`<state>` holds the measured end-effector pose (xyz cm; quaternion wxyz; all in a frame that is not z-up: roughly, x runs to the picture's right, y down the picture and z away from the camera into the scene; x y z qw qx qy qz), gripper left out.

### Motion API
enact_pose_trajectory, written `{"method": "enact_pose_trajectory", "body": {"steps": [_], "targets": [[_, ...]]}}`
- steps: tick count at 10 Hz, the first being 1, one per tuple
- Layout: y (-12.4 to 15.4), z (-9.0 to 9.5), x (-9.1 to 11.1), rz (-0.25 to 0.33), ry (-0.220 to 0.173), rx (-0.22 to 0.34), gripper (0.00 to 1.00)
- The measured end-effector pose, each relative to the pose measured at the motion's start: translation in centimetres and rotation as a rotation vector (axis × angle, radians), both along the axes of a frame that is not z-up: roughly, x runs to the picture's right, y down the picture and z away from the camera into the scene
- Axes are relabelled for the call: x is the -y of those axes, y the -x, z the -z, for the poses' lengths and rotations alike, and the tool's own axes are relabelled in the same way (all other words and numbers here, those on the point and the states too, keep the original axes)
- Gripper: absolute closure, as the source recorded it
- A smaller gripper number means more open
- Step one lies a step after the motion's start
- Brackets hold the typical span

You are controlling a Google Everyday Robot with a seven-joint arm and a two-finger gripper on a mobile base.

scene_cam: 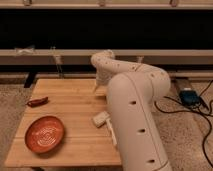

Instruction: Stand the bottle upright

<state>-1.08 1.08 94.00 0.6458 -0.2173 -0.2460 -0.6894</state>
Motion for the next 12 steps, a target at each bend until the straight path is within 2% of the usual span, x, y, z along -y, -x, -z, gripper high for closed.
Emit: {"method": "enact_pose_trajectory", "body": {"steps": [2,5,8,11,12], "targets": [[1.0,2.6,-1.3,0.06,-0.046,0.047,0.2],[0.5,6.7,-4.0,0.099,-0.092,0.075,0.2],[-0.8,12.0,-8.6,0.115,-0.127,0.09,0.2],[0.2,16.0,-12.7,0.139,-0.134,0.113,0.2],[0.7,17.9,-14.6,0.148,-0.134,0.128,0.2]]}}
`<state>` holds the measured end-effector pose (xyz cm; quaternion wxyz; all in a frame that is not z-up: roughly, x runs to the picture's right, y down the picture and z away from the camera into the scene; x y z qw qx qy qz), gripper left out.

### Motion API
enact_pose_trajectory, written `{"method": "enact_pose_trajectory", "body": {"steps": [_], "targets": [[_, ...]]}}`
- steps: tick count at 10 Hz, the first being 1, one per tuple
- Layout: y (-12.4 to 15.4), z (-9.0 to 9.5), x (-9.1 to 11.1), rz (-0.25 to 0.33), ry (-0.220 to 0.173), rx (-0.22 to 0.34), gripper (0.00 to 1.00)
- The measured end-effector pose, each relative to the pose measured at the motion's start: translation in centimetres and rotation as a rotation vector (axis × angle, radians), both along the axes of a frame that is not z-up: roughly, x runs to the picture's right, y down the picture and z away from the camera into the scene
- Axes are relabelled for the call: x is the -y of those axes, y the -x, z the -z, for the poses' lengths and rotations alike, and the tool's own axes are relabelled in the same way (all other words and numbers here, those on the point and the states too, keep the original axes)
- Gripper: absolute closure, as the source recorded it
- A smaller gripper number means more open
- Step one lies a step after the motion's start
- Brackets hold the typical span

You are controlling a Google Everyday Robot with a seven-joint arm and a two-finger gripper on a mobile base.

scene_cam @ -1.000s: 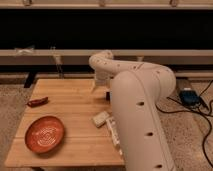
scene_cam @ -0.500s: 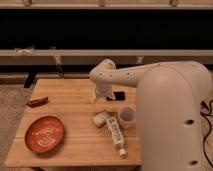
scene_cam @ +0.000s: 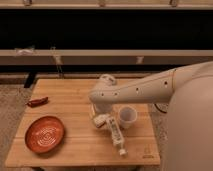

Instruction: Stand the bottle upright

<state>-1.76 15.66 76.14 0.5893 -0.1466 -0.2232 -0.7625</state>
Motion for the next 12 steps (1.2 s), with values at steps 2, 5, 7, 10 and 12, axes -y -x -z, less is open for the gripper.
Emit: {"method": "enact_pose_trajectory", "body": {"steps": [2,5,7,10,12], "targets": [[0.7,1.6,-1.7,0.016,0.001,0.016,0.2],[0.9,3.5,-4.6,0.051,0.024,0.01,0.2],[-0.9,3.7,-5.2,0.037,0.044,-0.021,0.2],[-4.8,3.3,-5.9,-0.021,0.07,-0.084,0.2],[-6.3,2.9,-6.4,-0.058,0.084,-0.104,0.2]]}}
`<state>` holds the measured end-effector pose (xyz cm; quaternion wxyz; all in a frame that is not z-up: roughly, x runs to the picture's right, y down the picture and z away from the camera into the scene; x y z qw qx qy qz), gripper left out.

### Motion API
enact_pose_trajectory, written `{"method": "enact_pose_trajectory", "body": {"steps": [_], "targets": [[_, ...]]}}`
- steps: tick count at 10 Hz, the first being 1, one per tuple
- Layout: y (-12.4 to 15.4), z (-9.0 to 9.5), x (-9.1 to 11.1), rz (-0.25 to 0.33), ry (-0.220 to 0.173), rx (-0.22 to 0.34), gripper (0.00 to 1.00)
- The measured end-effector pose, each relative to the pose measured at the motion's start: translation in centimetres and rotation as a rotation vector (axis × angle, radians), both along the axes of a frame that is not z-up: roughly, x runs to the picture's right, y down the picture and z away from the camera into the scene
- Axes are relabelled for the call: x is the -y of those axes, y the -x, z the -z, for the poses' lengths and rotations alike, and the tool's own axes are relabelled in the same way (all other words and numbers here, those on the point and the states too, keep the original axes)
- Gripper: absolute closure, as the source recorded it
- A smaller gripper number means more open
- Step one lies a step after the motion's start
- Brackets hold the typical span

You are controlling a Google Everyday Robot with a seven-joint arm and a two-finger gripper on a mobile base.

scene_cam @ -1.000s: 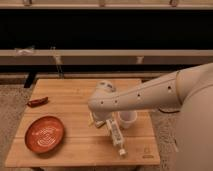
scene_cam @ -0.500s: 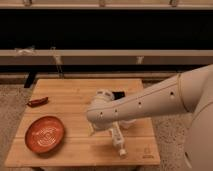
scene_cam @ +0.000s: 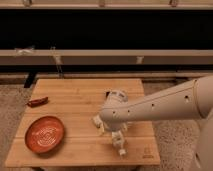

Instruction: Stand the bottle upright

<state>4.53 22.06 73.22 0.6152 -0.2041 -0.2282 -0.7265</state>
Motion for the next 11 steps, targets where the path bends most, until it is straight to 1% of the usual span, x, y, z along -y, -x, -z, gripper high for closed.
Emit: {"method": "enact_pose_trajectory", "body": {"steps": [1,2,3,4,6,8,9,11], "targets": [[-1.1,-0.2,-0.5,-0.015,0.005,-0.012,0.2],[-1.4,-0.4,-1.4,-0.019,0.001,-0.008,0.2],[-2.1,-0.5,-2.4,-0.02,-0.015,-0.001,0.2],[-2.5,-0.5,-2.9,-0.017,-0.038,0.01,0.2],[-2.8,-0.5,-3.7,-0.01,-0.078,0.035,0.2],[-3.2,-0.2,-4.5,-0.006,-0.127,0.065,0.2],[-3.2,-0.2,-4.7,-0.008,-0.142,0.076,0.2],[-3.7,-0.6,-5.5,-0.012,-0.152,0.092,0.2]]}}
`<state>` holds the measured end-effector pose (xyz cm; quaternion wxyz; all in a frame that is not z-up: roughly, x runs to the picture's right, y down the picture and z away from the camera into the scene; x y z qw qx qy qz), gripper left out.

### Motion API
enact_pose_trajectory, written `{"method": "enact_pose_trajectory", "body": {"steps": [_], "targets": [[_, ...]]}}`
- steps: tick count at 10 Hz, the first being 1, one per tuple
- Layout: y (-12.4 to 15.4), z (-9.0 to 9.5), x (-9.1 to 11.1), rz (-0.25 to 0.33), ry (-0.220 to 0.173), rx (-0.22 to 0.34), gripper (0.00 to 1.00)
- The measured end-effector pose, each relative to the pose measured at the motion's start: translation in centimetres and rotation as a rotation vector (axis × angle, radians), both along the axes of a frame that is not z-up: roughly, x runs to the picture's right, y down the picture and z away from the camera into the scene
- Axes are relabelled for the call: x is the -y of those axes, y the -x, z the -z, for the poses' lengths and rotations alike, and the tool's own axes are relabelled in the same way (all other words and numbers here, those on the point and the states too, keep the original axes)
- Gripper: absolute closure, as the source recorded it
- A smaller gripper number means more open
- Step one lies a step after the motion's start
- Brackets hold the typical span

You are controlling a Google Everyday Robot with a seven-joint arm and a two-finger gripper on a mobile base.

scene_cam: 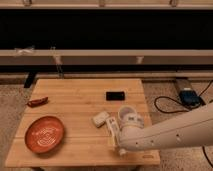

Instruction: Stand the bottle upright

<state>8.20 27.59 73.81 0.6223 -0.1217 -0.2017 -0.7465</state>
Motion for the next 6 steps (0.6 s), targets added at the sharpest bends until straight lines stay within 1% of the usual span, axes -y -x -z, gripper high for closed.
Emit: {"method": "enact_pose_trajectory", "body": {"steps": [2,4,5,6], "targets": [[0.7,-1.1,-0.7,0.017,0.007,0.012,0.2],[1.3,-2.2,-0.9,0.037,0.024,0.007,0.21],[1.4,-2.6,-1.0,0.049,0.035,-0.002,0.26],[1.8,-2.9,-1.1,0.063,0.044,-0.002,0.36]]}}
